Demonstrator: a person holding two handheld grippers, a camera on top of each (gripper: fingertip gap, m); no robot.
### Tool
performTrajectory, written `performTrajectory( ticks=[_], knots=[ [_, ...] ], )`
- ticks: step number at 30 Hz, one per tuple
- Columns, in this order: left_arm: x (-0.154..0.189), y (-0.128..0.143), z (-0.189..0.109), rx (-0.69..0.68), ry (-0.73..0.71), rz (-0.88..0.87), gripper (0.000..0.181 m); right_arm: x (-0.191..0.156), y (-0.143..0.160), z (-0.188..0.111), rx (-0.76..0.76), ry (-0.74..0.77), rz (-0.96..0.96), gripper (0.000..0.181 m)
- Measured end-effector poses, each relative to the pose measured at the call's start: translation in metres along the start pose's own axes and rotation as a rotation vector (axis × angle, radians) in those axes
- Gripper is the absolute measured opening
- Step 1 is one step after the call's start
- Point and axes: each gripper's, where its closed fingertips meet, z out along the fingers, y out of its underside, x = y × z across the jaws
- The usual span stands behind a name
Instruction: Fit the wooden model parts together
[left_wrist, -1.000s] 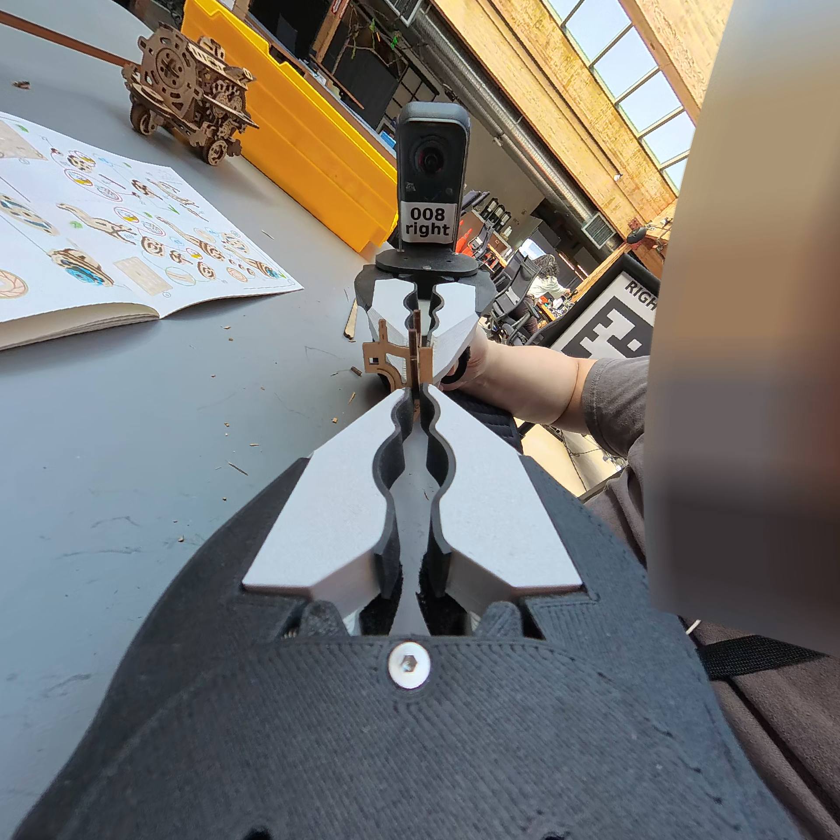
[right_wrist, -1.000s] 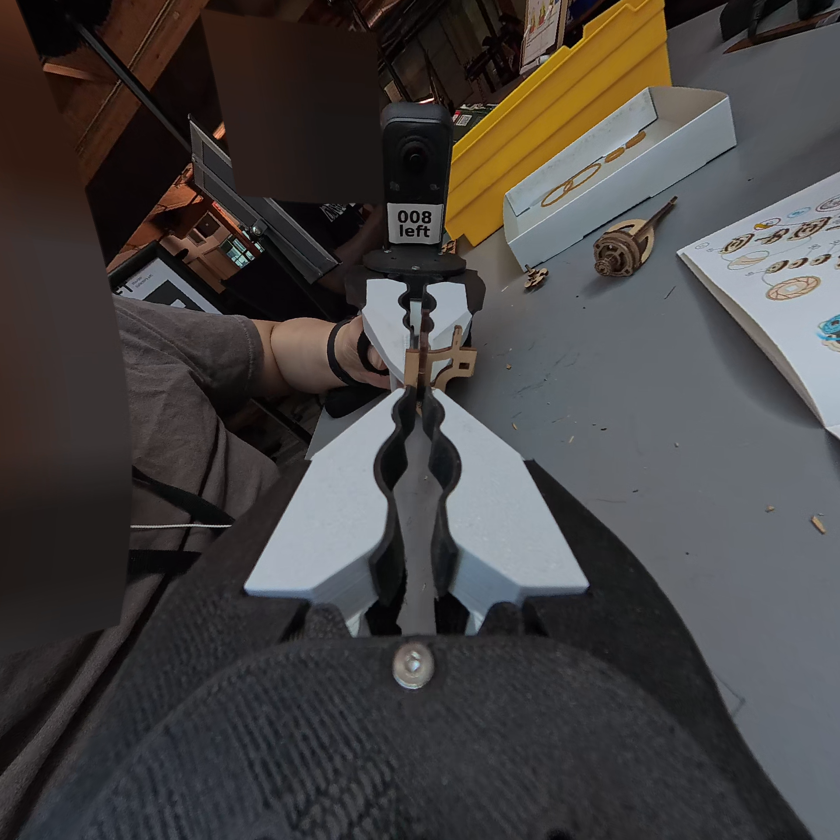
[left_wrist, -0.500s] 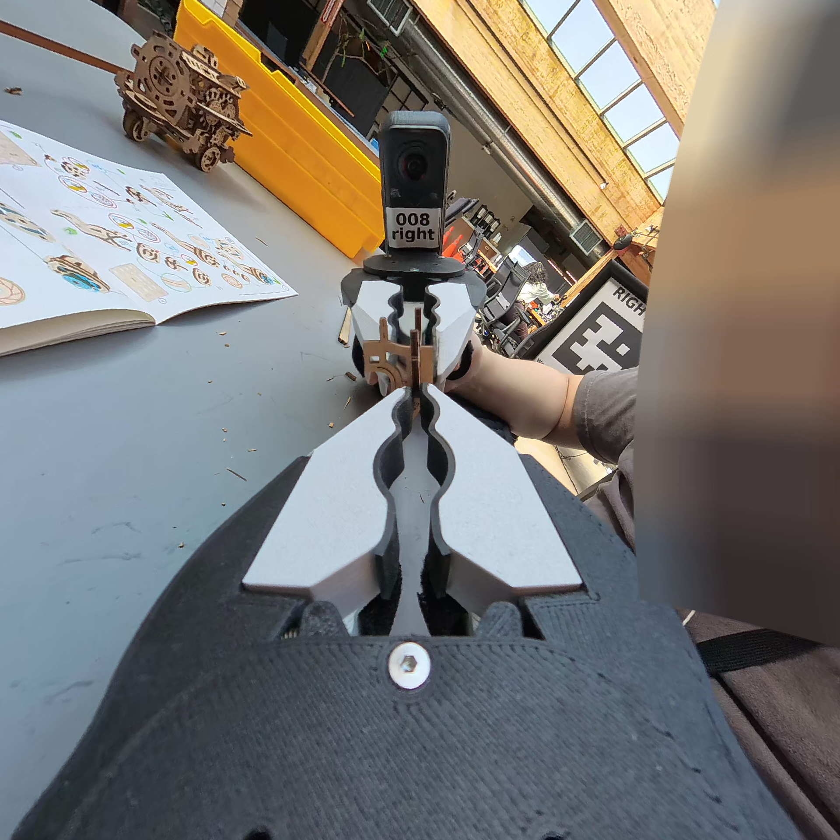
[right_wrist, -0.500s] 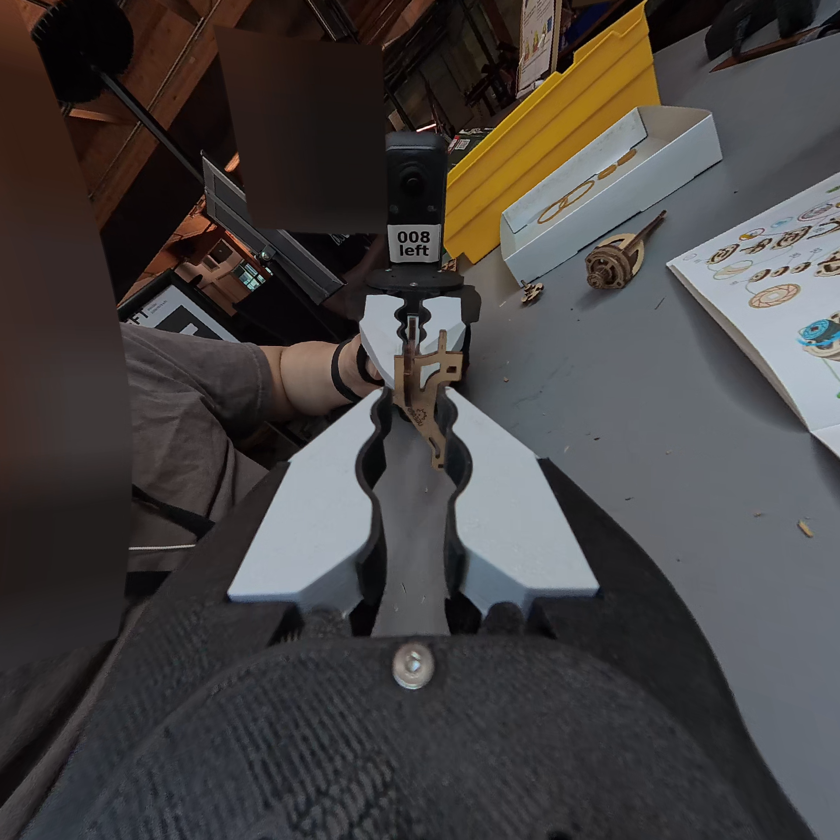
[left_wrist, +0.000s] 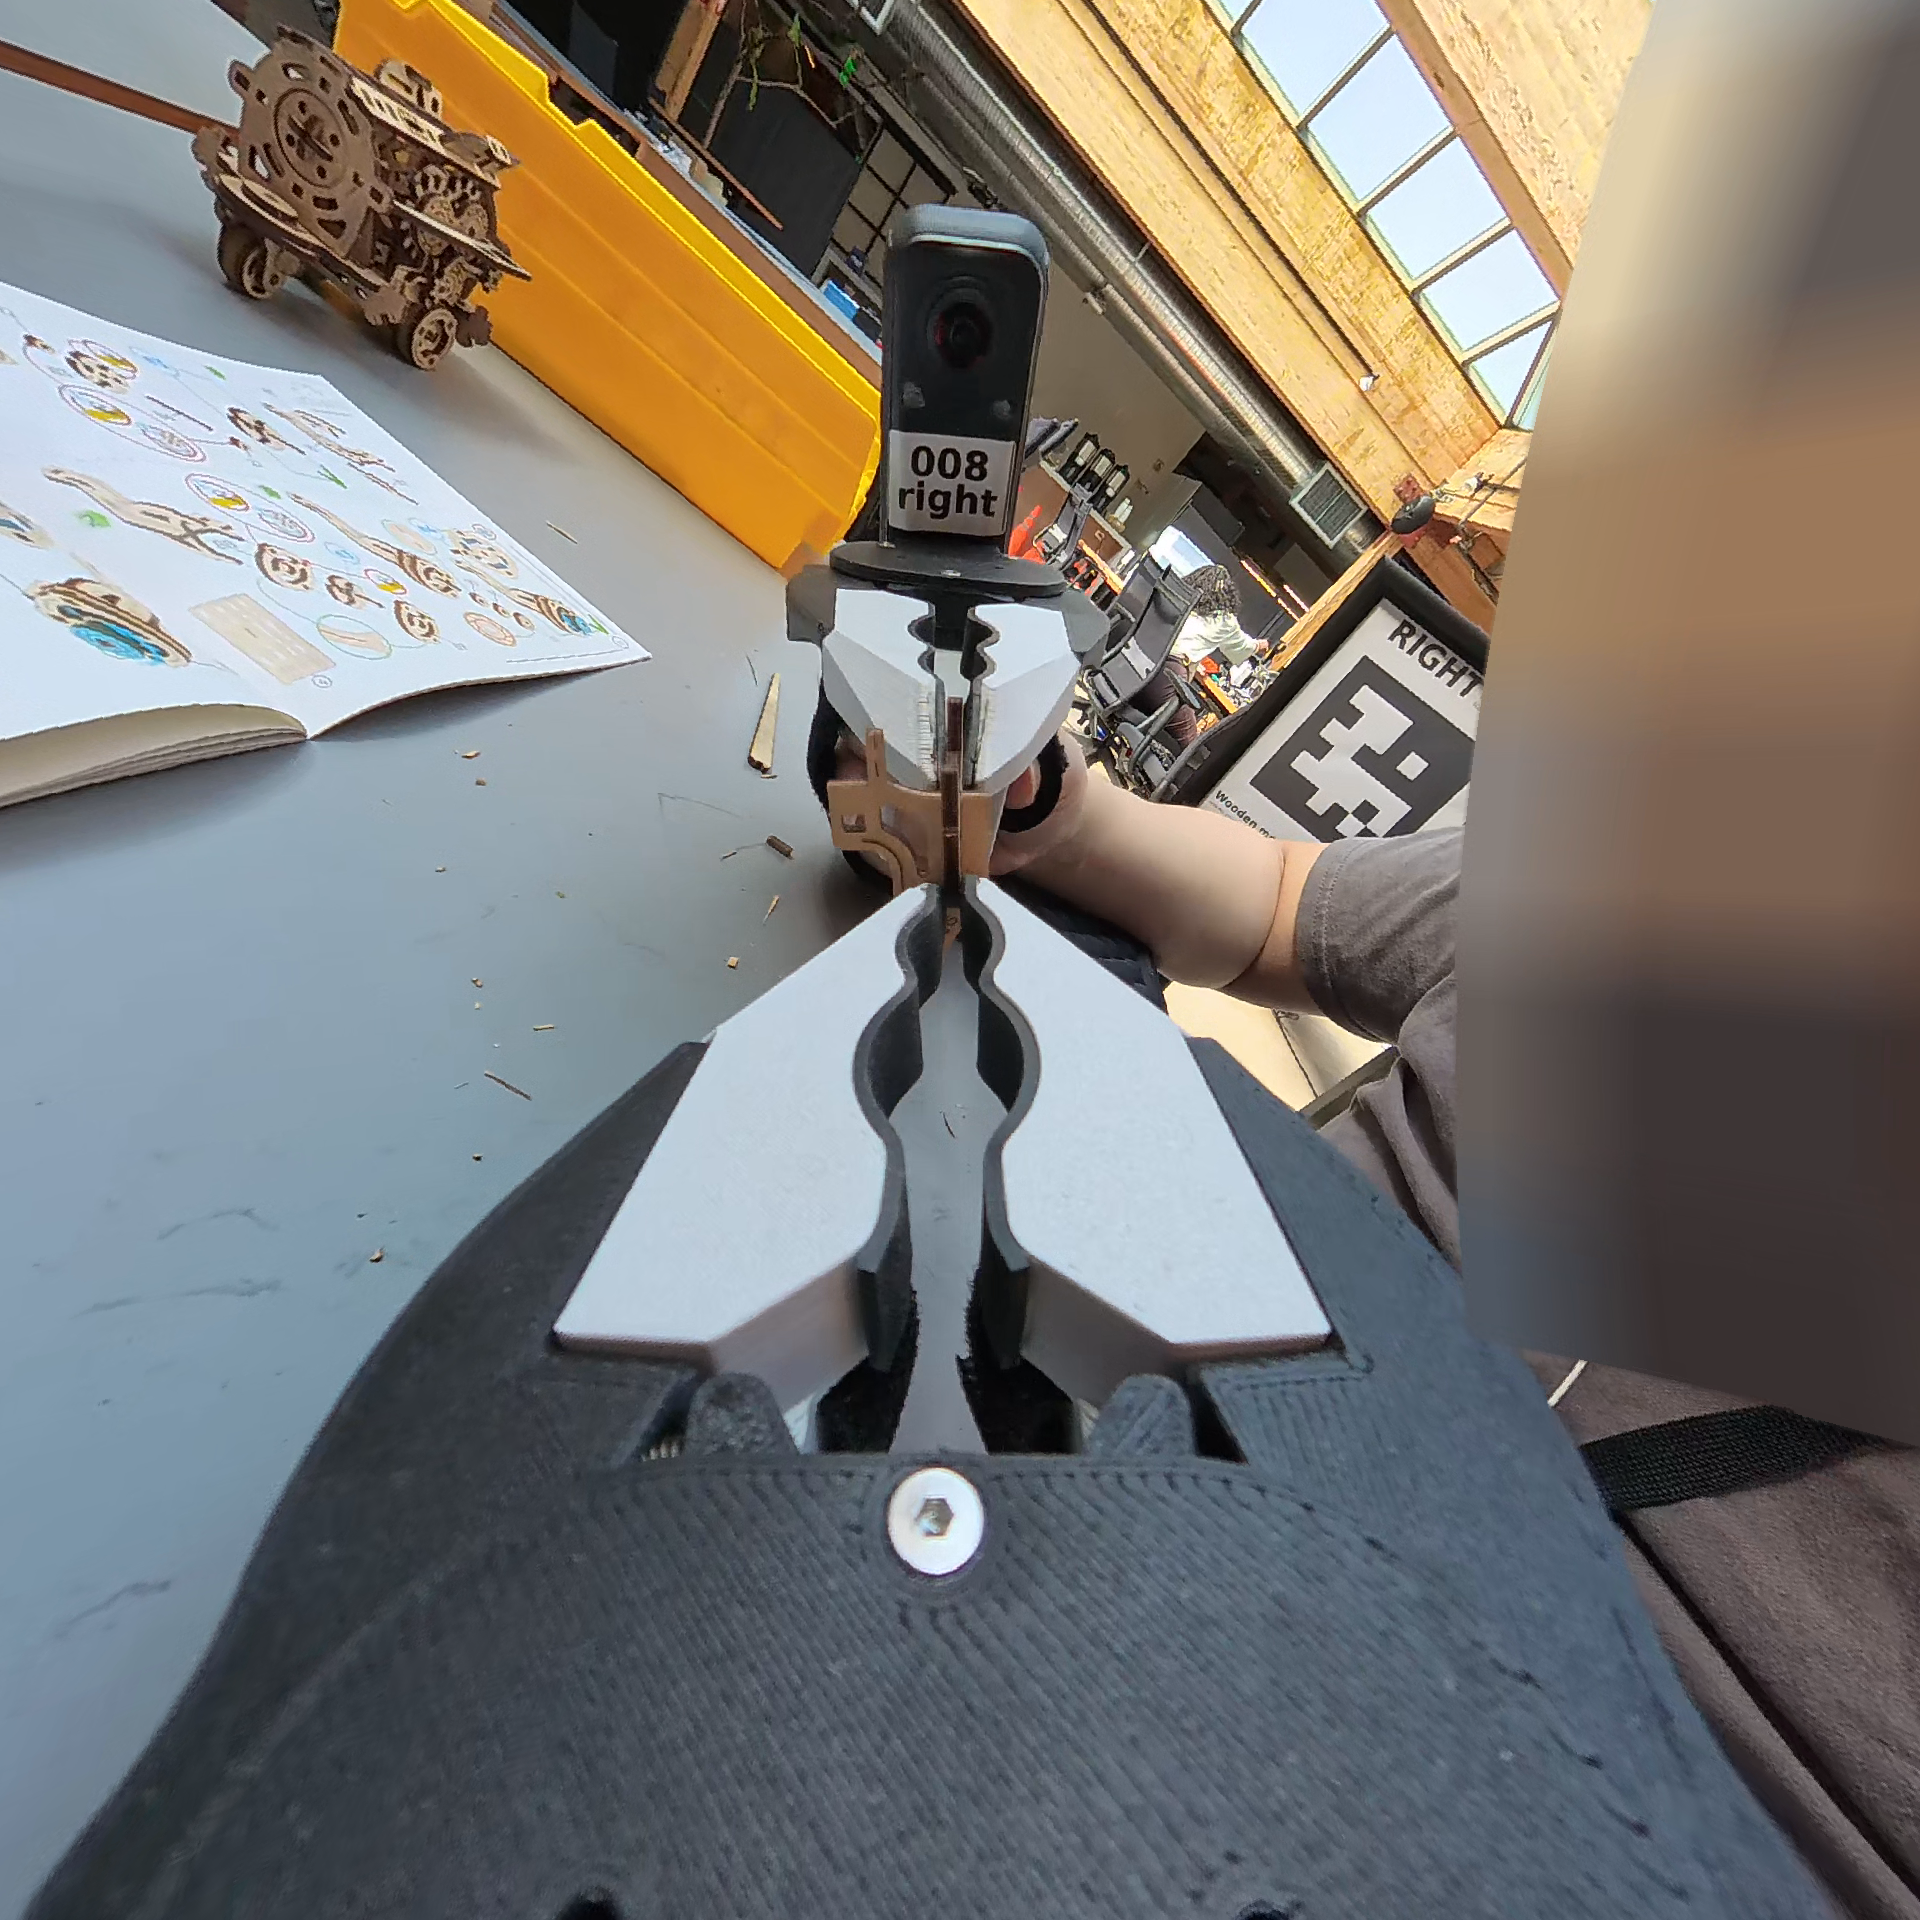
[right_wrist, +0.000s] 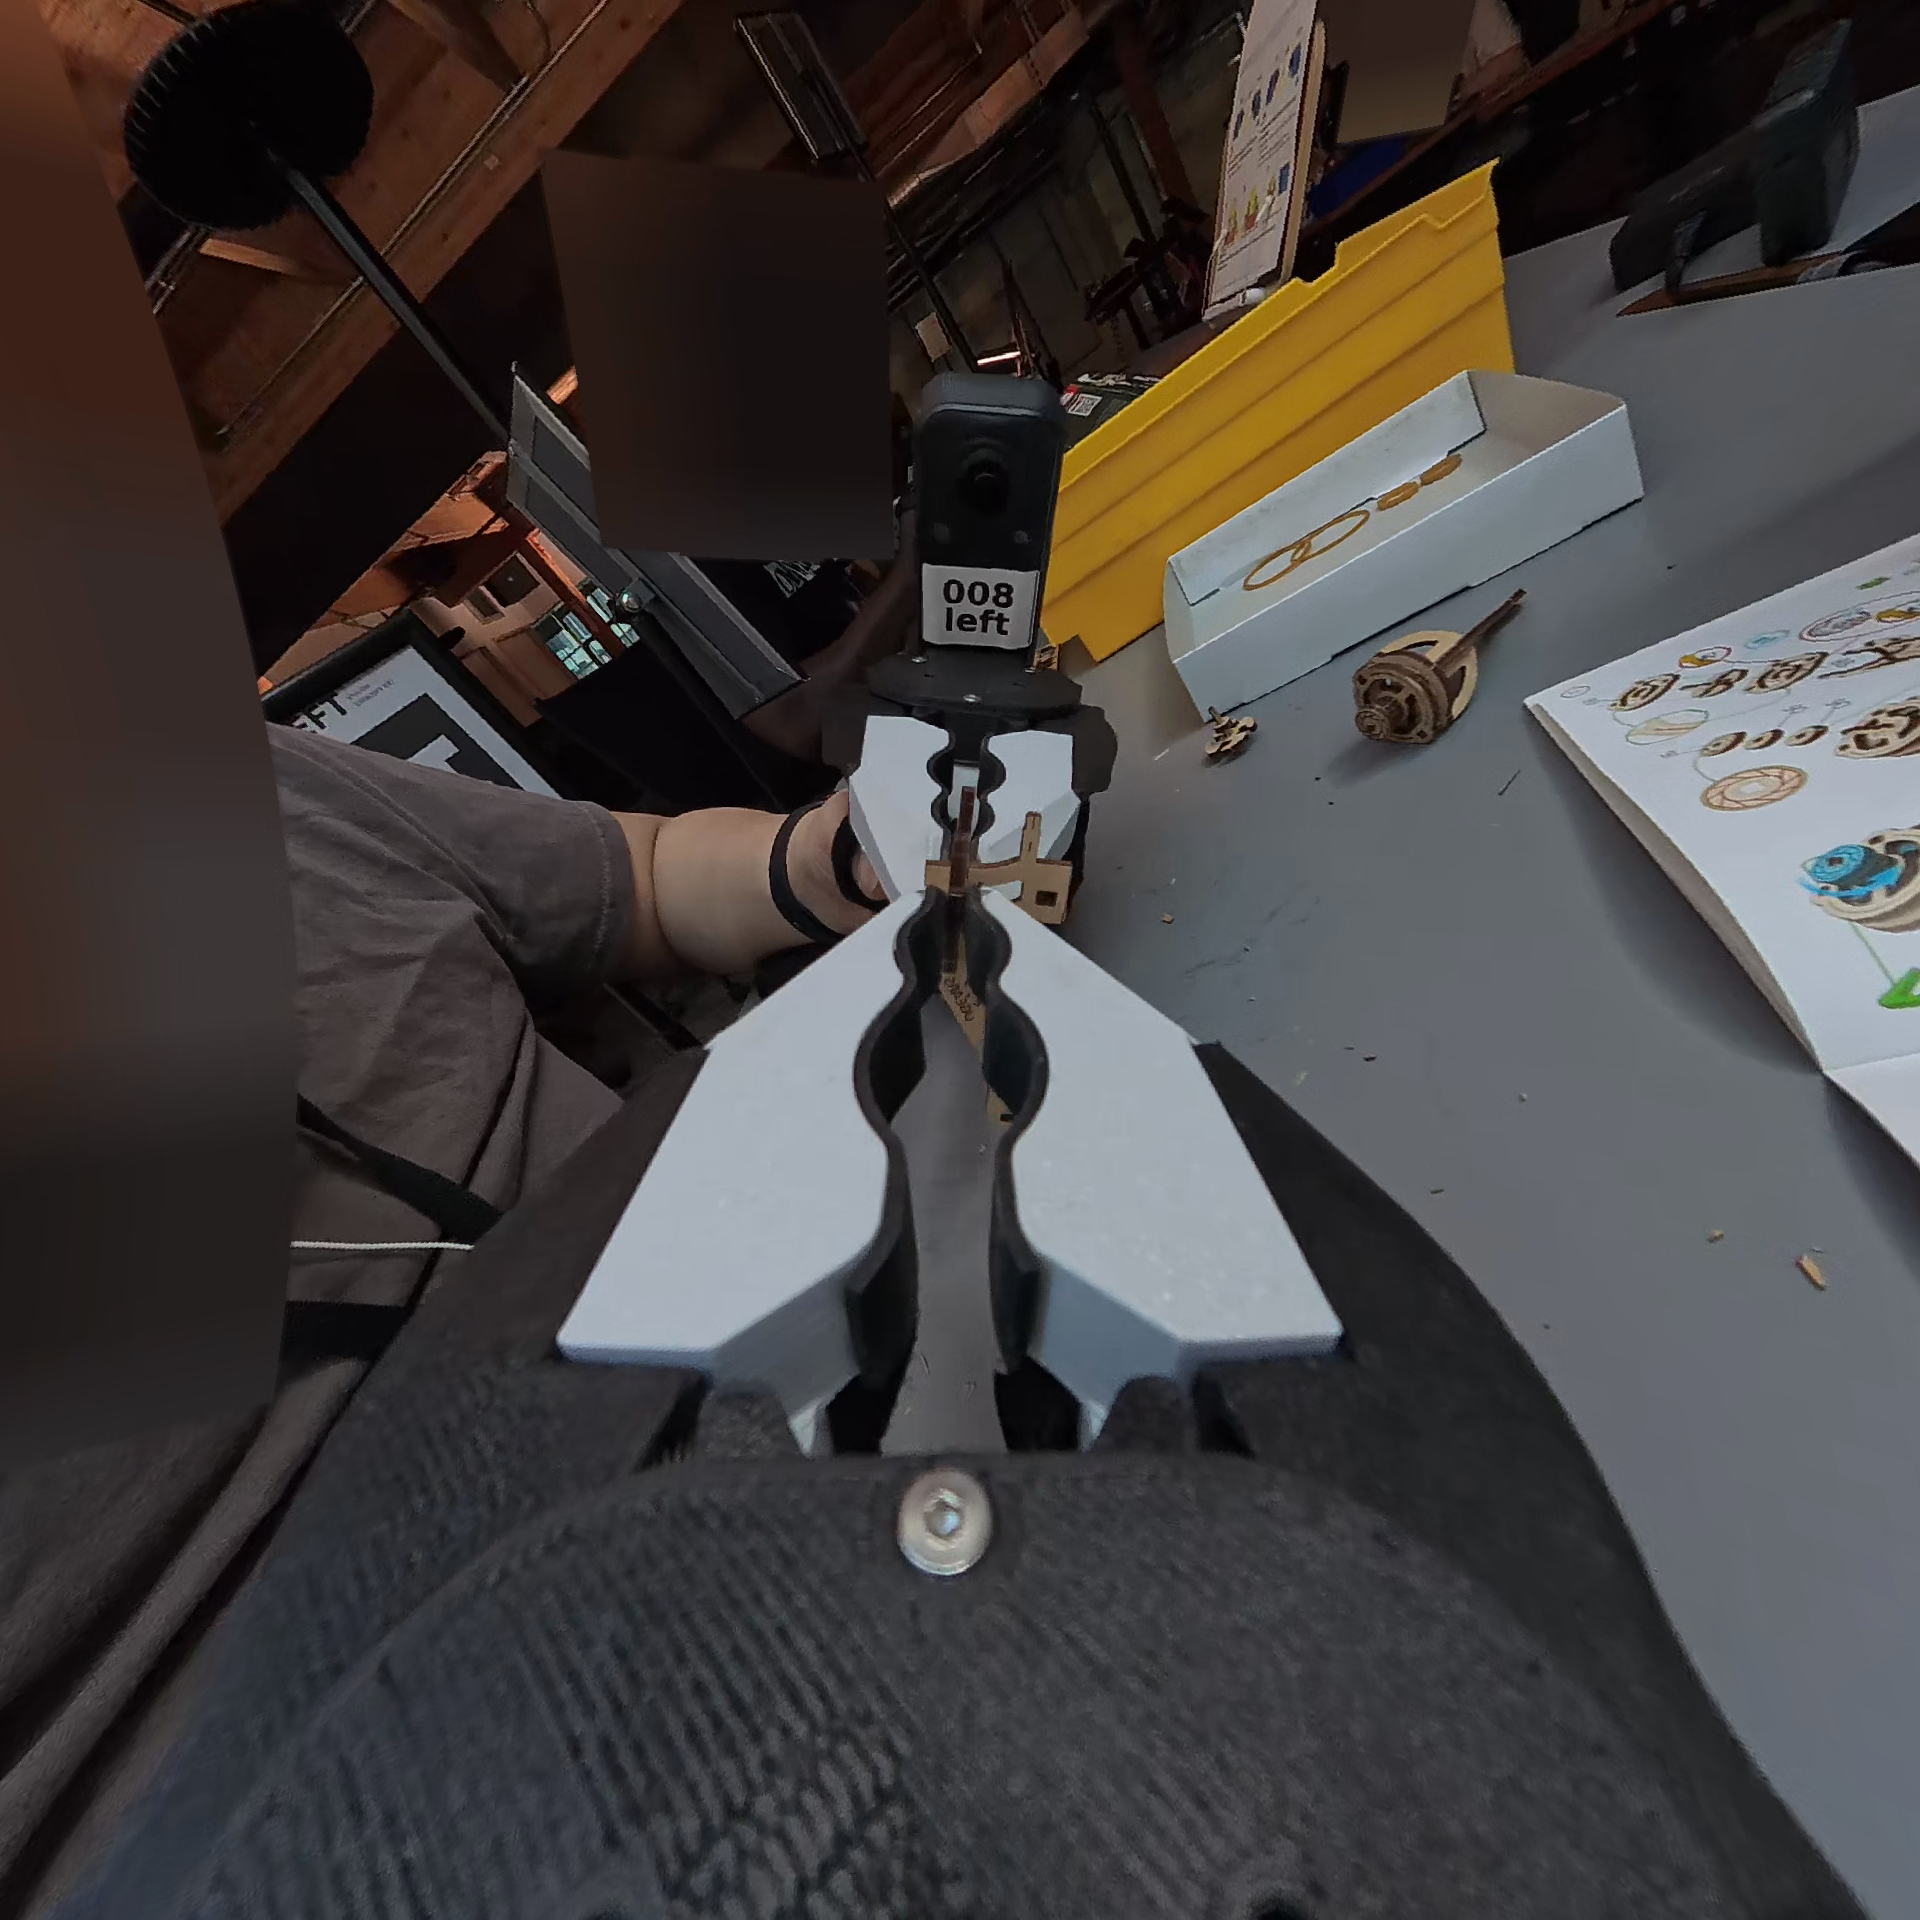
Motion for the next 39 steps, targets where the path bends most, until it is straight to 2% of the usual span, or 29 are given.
performTrajectory(
  ticks=[2,3,10,14,15,19,22,24,28,30,31,35,39],
  knots=[
    [0.001,0.0,0.001,-0.005,-0.001,0.015,0.001,0.001,0.003,0.001,-0.015,-0.004,0.026,0.007],
    [0.002,0.001,0.001,-0.008,-0.001,0.017,0.001,-0.001,0.004,0.002,-0.023,-0.014,0.022,0.002],
    [0.004,-0.004,0.0,0.014,0.002,0.039,0.008,-0.001,0.003,0.001,-0.022,0.01,-0.024,0.001],
    [0.004,-0.005,0.001,0.004,-0.032,0.116,0.0,-0.004,0.006,0.004,-0.05,0.015,-0.07,0.002],
    [0.004,-0.006,0.001,0.006,-0.035,0.125,0.001,-0.004,0.007,0.004,-0.064,0.028,-0.084,0.003],
    [0.003,-0.011,-0.003,0.033,-0.035,0.104,0.0,-0.004,0.002,0.0,-0.073,0.119,-0.226,0.03],
    [0.003,-0.016,-0.01,0.052,-0.051,0.11,0.0,0.001,-0.021,-0.018,0.005,0.296,-0.37,0.037],
    [0.004,-0.02,-0.015,0.074,-0.058,0.113,0.0,0.012,-0.045,-0.041,0.091,0.49,-0.441,0.042],
    [0.006,-0.026,-0.021,0.098,-0.062,0.126,0.0,0.041,-0.089,-0.131,0.188,1.121,-0.614,0.038],
    [0.007,-0.026,-0.022,0.104,-0.056,0.118,0.0,0.055,-0.094,-0.174,0.103,1.432,-0.667,0.039],
    [0.008,-0.026,-0.022,0.105,-0.054,0.115,0.0,0.062,-0.092,-0.187,0.056,1.517,-0.669,0.04],
    [0.01,-0.023,-0.019,0.093,-0.047,0.116,0.0,0.085,-0.073,-0.194,-0.069,1.563,-0.589,0.041],
    [0.011,-0.023,-0.019,0.095,-0.049,0.117,0.0,0.088,-0.07,-0.192,-0.109,1.572,-0.607,0.041]
  ],
)
